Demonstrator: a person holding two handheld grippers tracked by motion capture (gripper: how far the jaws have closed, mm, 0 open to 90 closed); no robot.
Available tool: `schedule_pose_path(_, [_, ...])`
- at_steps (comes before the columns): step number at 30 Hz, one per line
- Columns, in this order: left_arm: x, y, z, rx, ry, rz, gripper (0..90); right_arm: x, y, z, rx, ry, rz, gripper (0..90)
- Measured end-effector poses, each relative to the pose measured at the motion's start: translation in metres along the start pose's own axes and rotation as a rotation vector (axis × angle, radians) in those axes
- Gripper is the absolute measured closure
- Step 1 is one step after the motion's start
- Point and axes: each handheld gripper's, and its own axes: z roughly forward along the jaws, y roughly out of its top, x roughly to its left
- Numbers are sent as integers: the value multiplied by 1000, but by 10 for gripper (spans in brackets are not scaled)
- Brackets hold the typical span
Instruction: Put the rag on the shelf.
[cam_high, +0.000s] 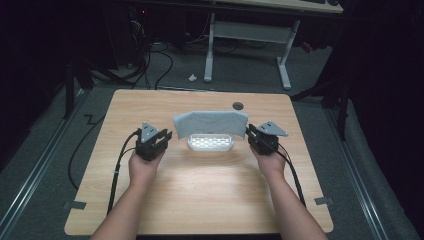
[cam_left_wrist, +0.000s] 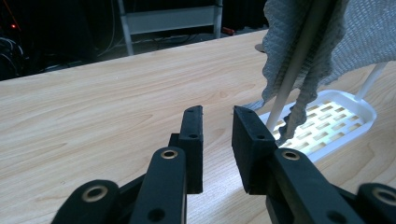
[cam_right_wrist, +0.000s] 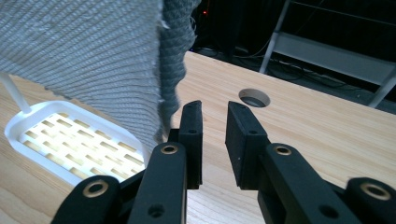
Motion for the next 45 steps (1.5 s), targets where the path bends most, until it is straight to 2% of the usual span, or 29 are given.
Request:
schedule_pose_path(13, [8, -1, -9, -13, 14, -7, 735, -10, 0, -11, -5, -24, -6, 755])
schedule_pose_path(15, [7, -1, -11, -12, 8, -9, 731, -10, 0, -13, -9, -21, -1, 752])
schedule_pose_path(20, [4, -4, -20, -24, 6, -7, 703, -6, 0, -20, -19, -15, -29, 723])
schedule_pose_path(21, [2, -5, -24, -30, 4, -9, 698, -6, 0, -22, -23, -14, -27, 722])
schedule_pose_path(22, [1, -6, -27, -31, 3, -11, 686, -5, -2, -27, -34, -8, -6, 721])
schedule_pose_path(24, [-2, -8, -32, -32, 0, -12, 669, -4, -3, -33, -26, -14, -1, 709])
schedule_pose_path(27, [-6, -11, -41, -27, -6, -5, 638, 0, -6, -45, -37, -27, -44, 680])
schedule_pose_path(29, [-10, -13, -48, -15, -27, -7, 613, 4, -7, -51, -21, -24, -66, 644])
schedule_pose_path(31, [-16, -16, -58, -16, -42, 1, 591, 8, -9, -61, -35, -21, -79, 617])
schedule_pose_path(33, [-22, -19, -66, -16, -54, 6, 572, 13, -10, -70, -22, -4, -70, 593])
schedule_pose_path(36, [-36, -27, -80, 1, -94, 21, 538, 24, -16, -83, -19, 17, -96, 558])
schedule_pose_path(37, [-40, -29, -82, 9, -104, 27, 524, 30, -18, -89, -10, 44, -103, 546])
schedule_pose_path(39, [-54, -37, -88, 39, -134, 33, 497, 39, -23, -97, 6, 68, -106, 523])
schedule_pose_path(42, [-84, -56, -90, 87, -204, 39, 467, 55, -34, -110, 20, 113, -94, 502])
schedule_pose_path(45, [-108, -71, -87, 132, -242, 81, 443, 71, -47, -118, 50, 138, -83, 476])
